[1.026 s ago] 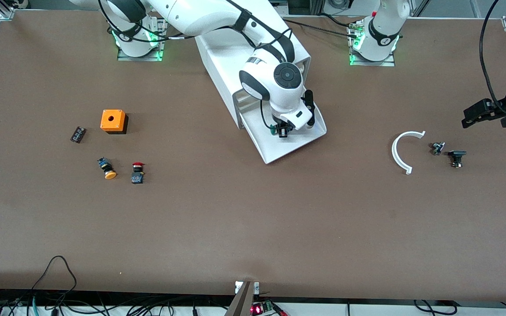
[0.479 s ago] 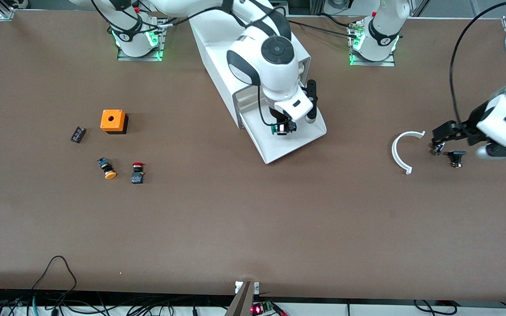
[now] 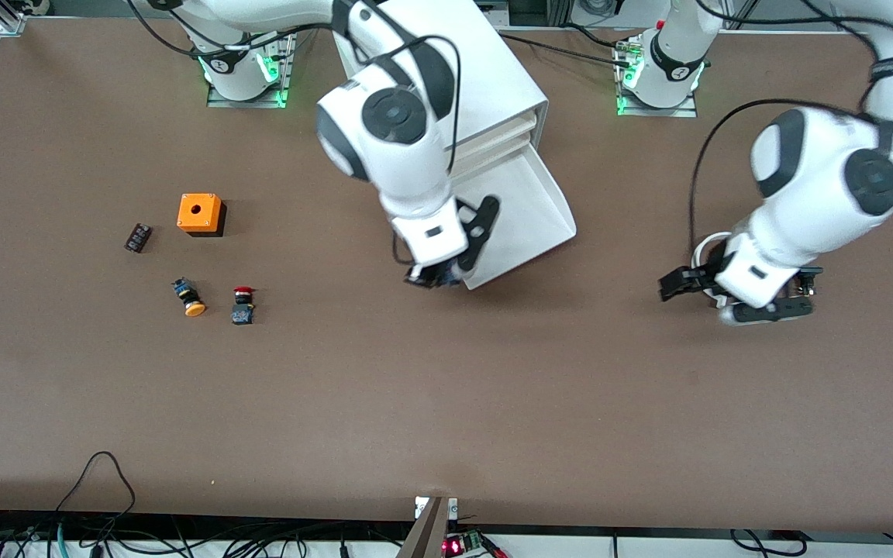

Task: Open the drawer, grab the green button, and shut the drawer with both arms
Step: 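Lift the switch out with the right gripper while the left gripper pushes the drawer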

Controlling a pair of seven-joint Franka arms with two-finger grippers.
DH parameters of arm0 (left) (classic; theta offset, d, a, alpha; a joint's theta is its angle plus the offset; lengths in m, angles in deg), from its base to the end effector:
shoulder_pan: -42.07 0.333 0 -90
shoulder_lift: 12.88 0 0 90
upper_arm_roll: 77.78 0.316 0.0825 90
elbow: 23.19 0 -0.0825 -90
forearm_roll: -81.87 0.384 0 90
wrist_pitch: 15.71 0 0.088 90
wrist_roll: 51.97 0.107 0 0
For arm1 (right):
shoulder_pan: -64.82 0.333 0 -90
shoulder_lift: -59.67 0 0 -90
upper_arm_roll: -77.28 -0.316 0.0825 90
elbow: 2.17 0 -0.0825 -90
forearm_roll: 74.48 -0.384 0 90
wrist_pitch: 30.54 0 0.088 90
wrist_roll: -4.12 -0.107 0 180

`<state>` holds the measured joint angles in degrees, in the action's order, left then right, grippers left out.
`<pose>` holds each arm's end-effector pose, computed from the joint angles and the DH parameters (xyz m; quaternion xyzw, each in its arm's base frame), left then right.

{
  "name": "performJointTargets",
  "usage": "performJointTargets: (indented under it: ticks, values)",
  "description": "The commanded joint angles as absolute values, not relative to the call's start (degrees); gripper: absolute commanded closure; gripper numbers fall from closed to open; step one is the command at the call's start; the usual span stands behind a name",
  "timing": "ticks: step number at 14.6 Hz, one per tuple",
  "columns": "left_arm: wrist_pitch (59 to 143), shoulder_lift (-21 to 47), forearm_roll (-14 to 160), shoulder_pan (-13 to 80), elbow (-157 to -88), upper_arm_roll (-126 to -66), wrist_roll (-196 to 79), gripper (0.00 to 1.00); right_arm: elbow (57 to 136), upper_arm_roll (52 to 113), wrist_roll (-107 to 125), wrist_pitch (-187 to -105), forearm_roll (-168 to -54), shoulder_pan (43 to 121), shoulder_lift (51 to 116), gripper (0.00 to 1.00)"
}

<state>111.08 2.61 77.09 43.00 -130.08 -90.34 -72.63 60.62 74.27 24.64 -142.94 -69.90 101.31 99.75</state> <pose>0.6162 -0.1217 0.3836 0.9914 0.1070 0.0219 0.0722 0.6006 0.4720 0.4261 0.8604 0.5022 0.0858 0.0077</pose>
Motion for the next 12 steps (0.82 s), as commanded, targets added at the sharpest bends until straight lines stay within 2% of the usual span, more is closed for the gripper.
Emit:
performJointTargets:
  ticks: [1, 3, 7, 12]
  values:
    - [115.94, 5.38, 76.42, 37.70, -131.47, -90.09, -82.78, 0.00, 65.59, 77.19, 15.83, -144.97, -71.65, 100.94, 96.59, 0.77]
    - [118.84, 7.76, 76.50, 32.25, -132.43, -90.00, -89.73, 0.00, 67.60, 79.47, 12.67, -144.97, -73.07, 100.85, 95.80, 0.77]
    - [129.03, 10.75, 76.68, 28.45, -139.89, -90.00, -94.51, 0.00, 74.81, 82.20, 8.26, -144.97, -73.07, 99.19, 93.86, 0.77]
    - [129.31, 11.46, 76.42, 25.64, -141.40, -90.09, -94.60, 0.00, 81.49, 82.38, 8.34, -146.20, -73.25, 93.04, 92.63, 0.77]
